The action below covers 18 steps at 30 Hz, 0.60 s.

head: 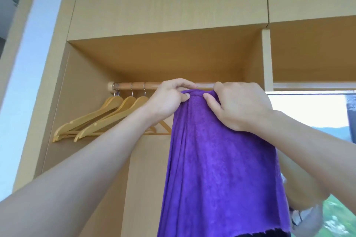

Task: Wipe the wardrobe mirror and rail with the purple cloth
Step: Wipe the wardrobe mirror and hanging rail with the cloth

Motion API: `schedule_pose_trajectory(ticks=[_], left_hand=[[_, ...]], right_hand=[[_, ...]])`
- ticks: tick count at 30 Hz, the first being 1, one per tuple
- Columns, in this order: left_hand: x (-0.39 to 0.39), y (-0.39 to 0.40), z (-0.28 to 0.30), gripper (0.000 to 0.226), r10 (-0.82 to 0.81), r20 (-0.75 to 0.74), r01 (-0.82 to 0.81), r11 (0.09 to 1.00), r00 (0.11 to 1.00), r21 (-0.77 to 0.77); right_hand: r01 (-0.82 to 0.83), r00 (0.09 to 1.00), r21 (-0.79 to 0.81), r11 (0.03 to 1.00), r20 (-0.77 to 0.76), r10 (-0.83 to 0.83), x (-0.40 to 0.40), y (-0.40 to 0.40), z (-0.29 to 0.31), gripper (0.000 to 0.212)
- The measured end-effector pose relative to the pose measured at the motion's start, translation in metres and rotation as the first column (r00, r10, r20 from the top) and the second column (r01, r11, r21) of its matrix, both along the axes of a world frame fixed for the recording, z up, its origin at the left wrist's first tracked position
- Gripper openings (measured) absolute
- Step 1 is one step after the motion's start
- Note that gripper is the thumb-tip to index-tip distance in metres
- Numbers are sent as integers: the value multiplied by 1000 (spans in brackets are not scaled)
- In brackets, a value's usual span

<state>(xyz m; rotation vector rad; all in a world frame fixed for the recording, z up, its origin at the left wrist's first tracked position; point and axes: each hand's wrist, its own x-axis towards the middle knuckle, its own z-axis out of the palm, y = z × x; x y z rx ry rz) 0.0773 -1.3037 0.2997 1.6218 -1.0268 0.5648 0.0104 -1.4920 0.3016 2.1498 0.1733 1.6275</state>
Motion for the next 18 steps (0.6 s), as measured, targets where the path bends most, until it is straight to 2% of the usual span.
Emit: schedule_pose_trajectory(ticks=[1,2,3,5,6,7,8,10,13,15,18], left_hand=[[-1,-5,-5,35,6,9,-5,998,1000,-64],[-3,-10,-12,36,100,86,-89,988,991,-126],[-5,-16,-22,36,273,203,-232,951,940,-207],[-13,-29,-44,34,602,396,-459,793,694,-401],[-19,-37,-55,32,659,440,-489,750,610,-447],[-25,-46,-65,32,658,471,-488,752,588,-443],[-31,-57,-76,33,622,484,-469,782,615,-410],[-43,-79,-97,39,535,409,-413,840,739,-352],[-56,-102,-127,59,496,262,-385,842,828,-377],[-56,-107,-137,69,507,235,-418,842,829,-340],[-45,-104,-140,73,609,302,-564,793,733,-229]], right_hand=[[-6,1000,-18,1000,15,6,1,-2,0,43],[-15,1000,-37,999,24,15,1,-3,-1,42],[-25,999,-56,998,28,26,2,-4,-2,42],[-53,998,-73,996,31,55,3,-5,-3,40],[-67,997,-66,996,26,69,3,-5,-2,39],[-80,997,-58,995,18,82,3,-5,-1,38],[-90,996,-50,995,9,91,3,-5,0,38],[-85,996,-54,995,-11,85,3,-6,3,39],[-84,995,-78,993,-54,80,1,-7,8,40],[-108,990,-88,990,-100,99,-2,-10,11,39],[-149,977,-99,984,-169,131,-7,-15,16,34]])
